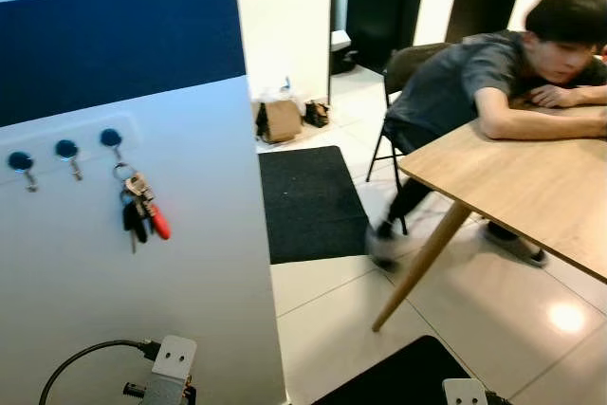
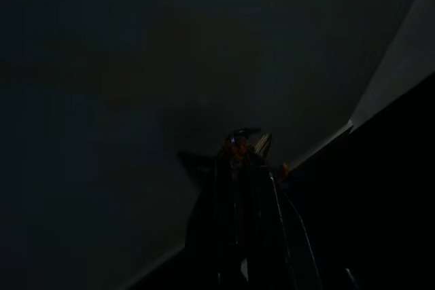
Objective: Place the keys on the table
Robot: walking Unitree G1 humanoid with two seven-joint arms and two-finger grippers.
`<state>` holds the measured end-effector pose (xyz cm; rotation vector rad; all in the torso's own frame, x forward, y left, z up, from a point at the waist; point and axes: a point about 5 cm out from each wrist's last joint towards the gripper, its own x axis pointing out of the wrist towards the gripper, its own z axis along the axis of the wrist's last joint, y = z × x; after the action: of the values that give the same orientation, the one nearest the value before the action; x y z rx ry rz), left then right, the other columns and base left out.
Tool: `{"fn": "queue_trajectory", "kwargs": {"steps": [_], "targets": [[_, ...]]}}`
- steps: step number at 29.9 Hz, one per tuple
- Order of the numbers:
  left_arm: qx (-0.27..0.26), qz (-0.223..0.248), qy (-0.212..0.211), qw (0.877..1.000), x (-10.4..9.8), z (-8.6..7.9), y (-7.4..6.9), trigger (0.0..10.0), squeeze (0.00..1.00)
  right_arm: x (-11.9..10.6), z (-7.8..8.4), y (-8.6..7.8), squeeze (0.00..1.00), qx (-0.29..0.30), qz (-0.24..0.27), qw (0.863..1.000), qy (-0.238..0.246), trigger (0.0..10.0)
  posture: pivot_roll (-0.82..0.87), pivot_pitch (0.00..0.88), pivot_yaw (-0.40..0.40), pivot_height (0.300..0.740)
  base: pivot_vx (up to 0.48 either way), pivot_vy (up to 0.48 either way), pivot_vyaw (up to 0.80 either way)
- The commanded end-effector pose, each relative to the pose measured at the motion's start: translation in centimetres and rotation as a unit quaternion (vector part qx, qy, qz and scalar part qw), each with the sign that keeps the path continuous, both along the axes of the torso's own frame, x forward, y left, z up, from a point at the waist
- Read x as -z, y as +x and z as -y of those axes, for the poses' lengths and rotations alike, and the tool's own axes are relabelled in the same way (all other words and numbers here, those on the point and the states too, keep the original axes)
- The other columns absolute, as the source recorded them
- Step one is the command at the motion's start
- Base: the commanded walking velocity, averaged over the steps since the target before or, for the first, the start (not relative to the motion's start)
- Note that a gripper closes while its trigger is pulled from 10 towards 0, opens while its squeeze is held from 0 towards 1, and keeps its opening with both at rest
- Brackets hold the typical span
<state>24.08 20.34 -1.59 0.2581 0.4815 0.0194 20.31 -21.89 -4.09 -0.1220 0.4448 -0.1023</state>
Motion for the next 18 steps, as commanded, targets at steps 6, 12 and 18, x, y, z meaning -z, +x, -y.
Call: {"fn": "queue_trajectory", "kwargs": {"steps": [6, 12, 18], "targets": [[-0.001, -0.008, 0.002, 1.000, 0.43, 0.15, -0.43, 10.0, 0.00, 0.43, -0.08, -0.51, 0.00, 0.004, -0.010, 1.000, 0.006, 10.0, 0.03, 0.113, 0.080, 0.740, 0.000, 0.000, -0.56], [0.000, -0.009, 0.002, 1.000, 0.47, 0.19, -0.42, 10.0, 0.00, 0.43, -0.08, -0.48, 0.00, 0.004, -0.010, 1.000, 0.006, 10.0, 0.03, 0.112, 0.079, 0.740, 0.000, 0.000, -0.56], [0.003, -0.009, 0.002, 1.000, 0.48, 0.29, -0.40, 10.0, 0.00, 0.50, 0.13, -0.64, 0.00, 0.005, -0.013, 1.000, 0.004, 10.0, 0.02, 0.112, 0.080, 0.740, 0.000, 0.000, -0.56]]}}
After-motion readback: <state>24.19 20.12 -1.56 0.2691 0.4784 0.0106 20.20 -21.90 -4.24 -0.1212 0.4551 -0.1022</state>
